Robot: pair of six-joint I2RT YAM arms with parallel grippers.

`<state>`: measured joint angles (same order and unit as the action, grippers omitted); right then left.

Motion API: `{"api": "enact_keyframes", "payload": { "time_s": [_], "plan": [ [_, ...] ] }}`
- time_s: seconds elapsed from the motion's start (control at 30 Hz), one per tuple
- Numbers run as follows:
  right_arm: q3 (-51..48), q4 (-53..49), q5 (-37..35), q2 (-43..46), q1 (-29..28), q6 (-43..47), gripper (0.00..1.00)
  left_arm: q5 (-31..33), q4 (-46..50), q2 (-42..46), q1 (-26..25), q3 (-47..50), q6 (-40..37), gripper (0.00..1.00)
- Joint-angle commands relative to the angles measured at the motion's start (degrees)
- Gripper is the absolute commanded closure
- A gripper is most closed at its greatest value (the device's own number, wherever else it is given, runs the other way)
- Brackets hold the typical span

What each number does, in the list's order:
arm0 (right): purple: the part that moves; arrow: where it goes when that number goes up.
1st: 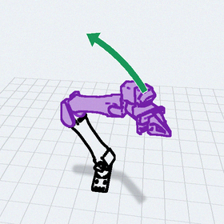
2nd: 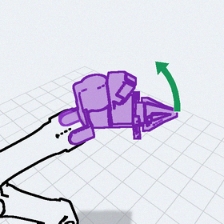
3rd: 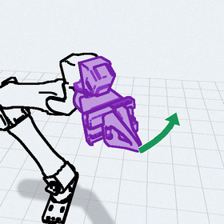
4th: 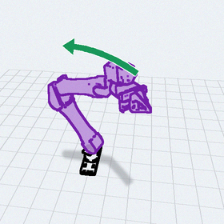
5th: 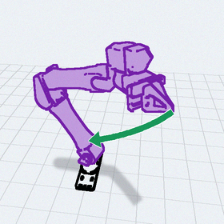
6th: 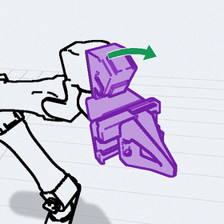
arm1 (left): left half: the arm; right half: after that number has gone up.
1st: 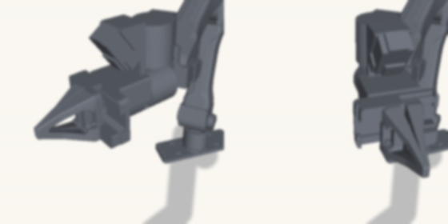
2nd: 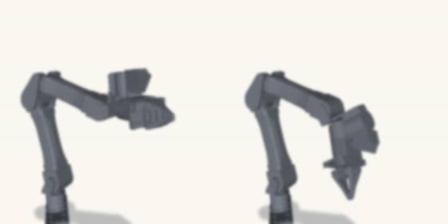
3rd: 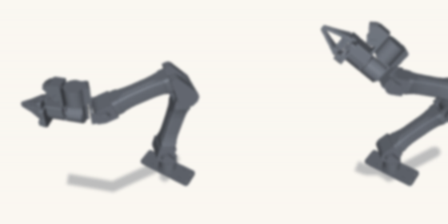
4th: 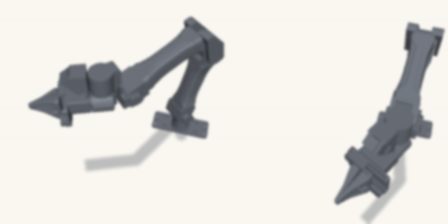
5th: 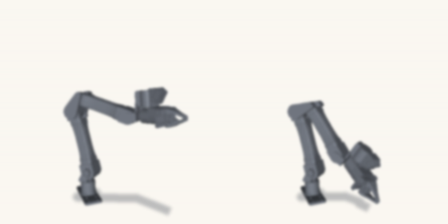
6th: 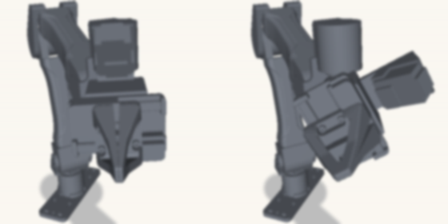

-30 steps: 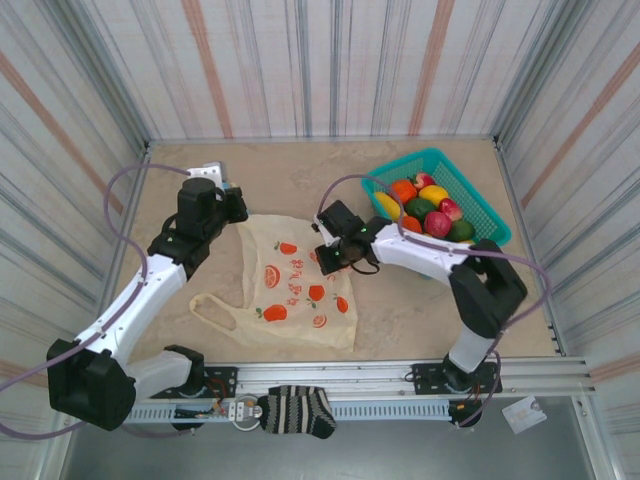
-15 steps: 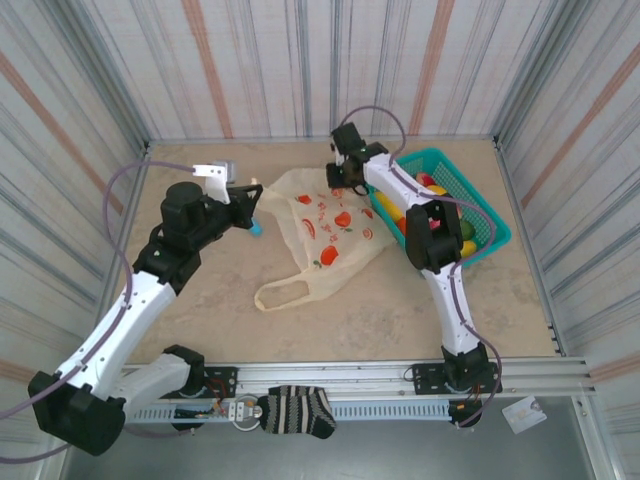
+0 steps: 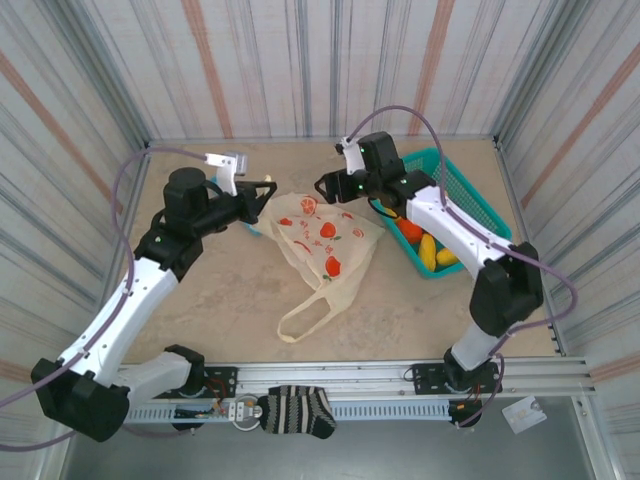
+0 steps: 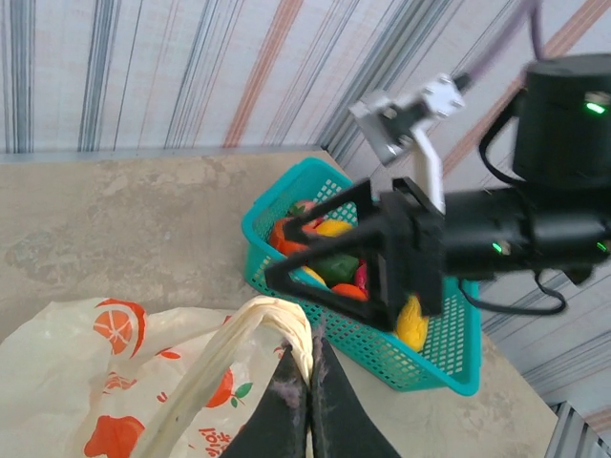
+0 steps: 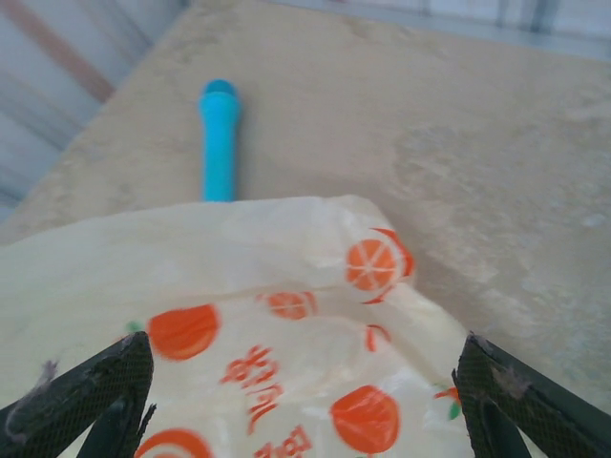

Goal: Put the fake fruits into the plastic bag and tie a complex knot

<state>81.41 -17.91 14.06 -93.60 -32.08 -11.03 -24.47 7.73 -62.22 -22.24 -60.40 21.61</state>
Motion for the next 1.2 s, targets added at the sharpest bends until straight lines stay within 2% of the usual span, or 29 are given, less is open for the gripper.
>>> {"api": "enact_keyframes", "payload": {
  "time_s": [0.0, 0.33, 0.57, 0.6, 0.67, 0.8, 0.87, 0.9, 1.03, 1.1, 1.17],
  "plan": [
    [-6.2, 3.5, 3.6, 2.2, -4.2, 3.9, 0.14, -3.4, 1.3, -0.9, 0.1, -3.9, -1.6, 1.00],
    [-9.5, 4.0, 2.8, 0.6, -10.5, 4.9, 0.12, -5.0, 2.9, 0.2, 0.1, -5.4, -1.4, 1.00],
    [-8.5, 3.0, -5.3, -2.4, -12.6, 6.8, 0.15, -4.0, 5.6, 2.4, 0.1, -5.7, -2.8, 1.00],
    [-8.2, 2.3, -7.1, -2.9, -12.8, 7.2, 0.18, -3.8, 6.0, 2.6, 0.1, -5.9, -2.9, 1.00],
    [-8.4, 2.0, -11.1, -3.3, -12.9, 7.8, 0.32, -3.8, 6.5, 3.1, 0.0, -6.5, -2.9, 1.00],
    [-3.7, -1.6, -20.2, -3.1, -9.9, 10.4, 0.84, -5.8, 9.2, 4.5, 0.0, -8.7, -4.2, 1.00],
    [0.2, -3.5, -19.3, -2.2, -6.4, 10.9, 0.96, -6.0, 10.7, 5.7, -0.3, -9.3, -5.3, 1.00],
    [2.8, -4.7, -18.5, -2.1, -4.6, 10.9, 1.00, -6.3, 11.0, 6.5, -0.4, -9.3, -5.6, 1.00],
    [14.2, -10.0, -13.2, -3.4, 0.3, 12.1, 1.00, -15.0, 11.2, 8.3, -2.6, -9.3, -8.3, 1.00],
    [19.7, -12.5, -8.3, -3.9, 0.8, 13.2, 1.00, -13.0, 16.3, 8.1, -4.9, -10.7, -12.7, 1.00],
    [21.6, -12.1, -4.7, -3.0, 0.4, 14.6, 1.00, -7.7, 21.3, 6.9, -5.4, -11.7, -14.6, 1.00]
  ]
}}
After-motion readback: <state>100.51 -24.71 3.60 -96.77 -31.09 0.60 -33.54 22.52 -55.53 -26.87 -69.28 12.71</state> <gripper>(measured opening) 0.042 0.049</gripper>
